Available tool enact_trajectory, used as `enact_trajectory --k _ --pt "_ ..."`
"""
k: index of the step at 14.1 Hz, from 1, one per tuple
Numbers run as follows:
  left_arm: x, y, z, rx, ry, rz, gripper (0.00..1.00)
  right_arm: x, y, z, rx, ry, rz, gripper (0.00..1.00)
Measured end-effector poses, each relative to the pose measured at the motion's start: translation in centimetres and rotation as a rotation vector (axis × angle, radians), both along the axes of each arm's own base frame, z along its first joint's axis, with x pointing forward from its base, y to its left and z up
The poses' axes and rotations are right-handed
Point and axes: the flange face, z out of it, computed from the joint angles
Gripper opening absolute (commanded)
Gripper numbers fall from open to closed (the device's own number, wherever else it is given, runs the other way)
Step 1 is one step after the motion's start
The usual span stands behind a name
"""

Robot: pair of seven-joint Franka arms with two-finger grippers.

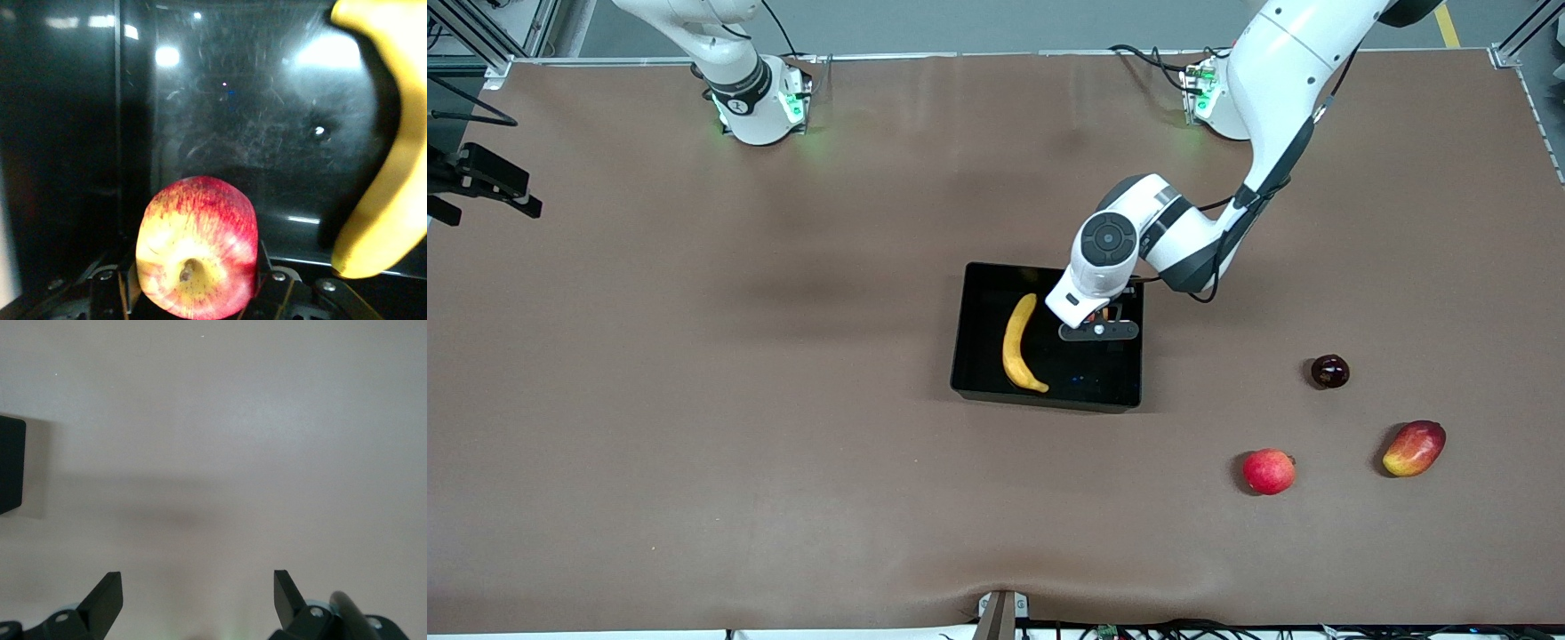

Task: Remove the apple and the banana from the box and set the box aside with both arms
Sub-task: 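Carry the apple beside the other fruits and release it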

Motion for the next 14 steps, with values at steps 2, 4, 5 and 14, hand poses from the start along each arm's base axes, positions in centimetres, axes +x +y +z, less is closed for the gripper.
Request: enact_trajectory --k 2,4,5,14 --pt "2.5 -0.1 5.2 0.021 -0.025 0.024 0.0 0.0 0.0 0.0 0.0 -0.001 -0.001 1.0" --pt "4.8 0.5 10.7 0.011 -0.081 0.059 0.0 0.1 0.0 -0.1 0.019 -0.003 -0.003 1.0" --pt "5.9 1.4 12.9 0.003 -0.111 0.076 0.0 0.1 -0.1 -0.1 0.036 -0.003 -0.007 1.0" --pt "17.0 29.5 13.1 0.004 -0.118 -0.087 0.0 0.3 -1.1 -0.2 0.058 -0.005 -0.026 1.0"
